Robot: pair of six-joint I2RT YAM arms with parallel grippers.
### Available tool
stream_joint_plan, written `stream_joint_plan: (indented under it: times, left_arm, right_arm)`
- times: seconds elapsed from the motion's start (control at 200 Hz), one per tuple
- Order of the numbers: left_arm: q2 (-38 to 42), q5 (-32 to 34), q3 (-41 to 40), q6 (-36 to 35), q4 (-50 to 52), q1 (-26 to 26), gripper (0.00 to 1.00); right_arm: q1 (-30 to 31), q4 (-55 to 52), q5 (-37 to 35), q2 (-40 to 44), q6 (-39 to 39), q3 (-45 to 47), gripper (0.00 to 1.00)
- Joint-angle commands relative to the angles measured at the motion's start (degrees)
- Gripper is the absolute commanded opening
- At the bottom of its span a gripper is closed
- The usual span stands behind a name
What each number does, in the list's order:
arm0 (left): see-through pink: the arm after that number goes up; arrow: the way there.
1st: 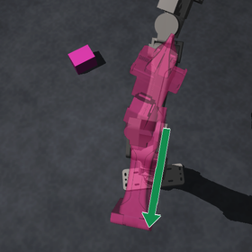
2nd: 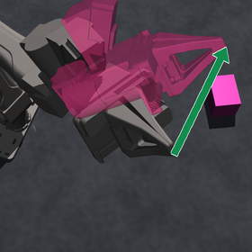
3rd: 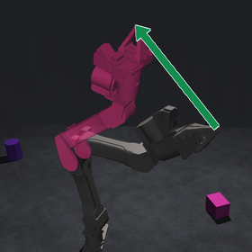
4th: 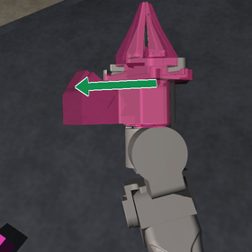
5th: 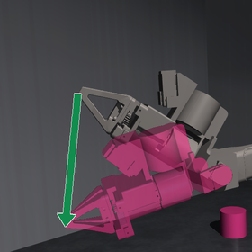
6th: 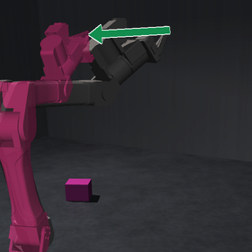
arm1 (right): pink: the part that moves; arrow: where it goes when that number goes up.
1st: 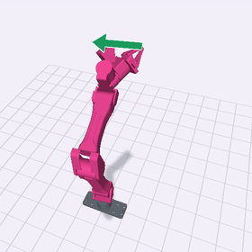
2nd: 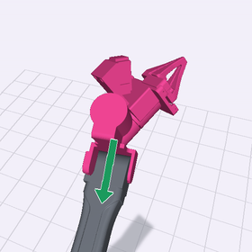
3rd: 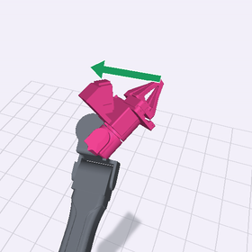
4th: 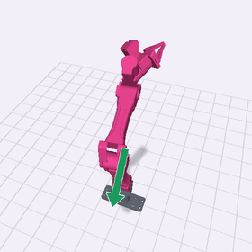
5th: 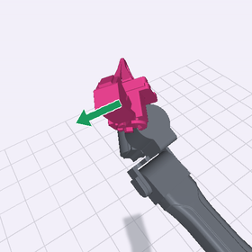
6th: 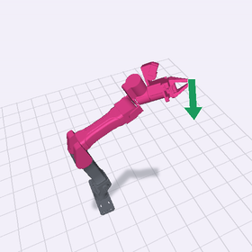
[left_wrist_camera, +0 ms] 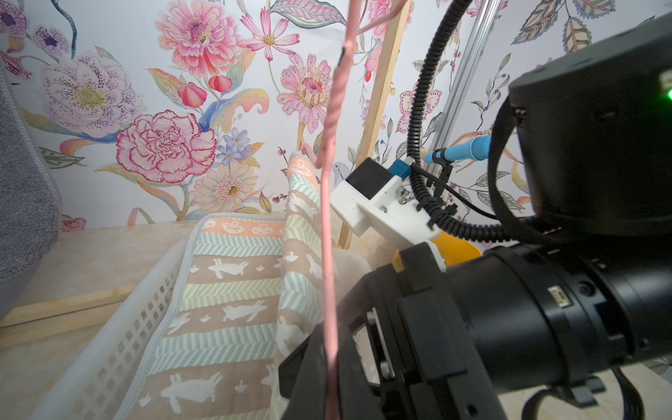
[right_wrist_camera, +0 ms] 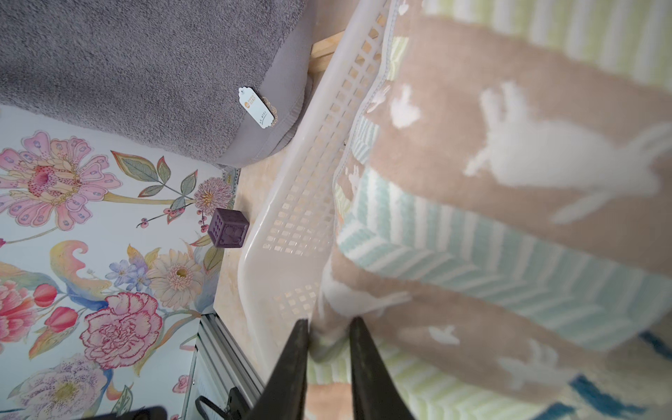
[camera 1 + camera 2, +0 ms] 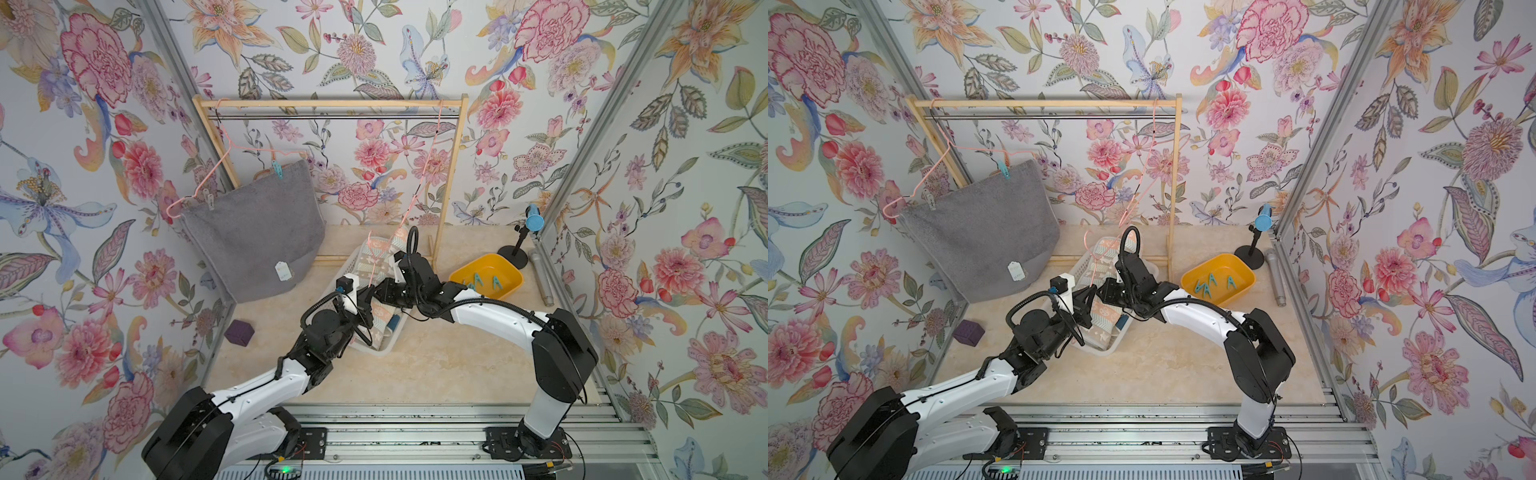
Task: Remove the clothespins securing towels to the hanger
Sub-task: Remove the towel from the hanger.
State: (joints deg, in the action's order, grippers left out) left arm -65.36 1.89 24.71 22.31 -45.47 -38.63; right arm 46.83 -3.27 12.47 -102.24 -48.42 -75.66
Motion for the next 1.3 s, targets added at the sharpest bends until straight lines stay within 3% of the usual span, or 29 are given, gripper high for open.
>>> stream_joint_plan:
  times: [0.0, 0.175, 0.32, 0.711, 1.296]
  left_arm:
    - [-0.2, -1.1, -0.8, 0.4, -3.5, 0.1, 0.0]
    - [0.0, -1.3, -1.1, 0.5, -3.9, 0.1, 0.0]
    - [0.1, -1.5, -1.4, 0.9, -4.3, 0.1, 0.0]
    - [2.4, 2.7, 0.9, -1.5, 2.8, 0.8, 0.0]
    - [3.9, 5.7, 3.6, -1.6, 12.4, 8.9, 0.0]
  right_arm:
    - [0.8, -0.6, -0.6, -1.0, -0.4, -1.8, 0.17]
    - [0.9, -0.7, -0.4, -1.6, -0.5, -2.2, 0.15]
    - [1.0, -0.7, -0.3, -1.8, -0.4, -2.7, 0.0]
    - [1.4, -0.5, -0.4, 0.9, 0.6, -2.5, 0.0]
    - [1.6, 1.0, 2.2, 6.7, 1.8, 0.5, 0.0]
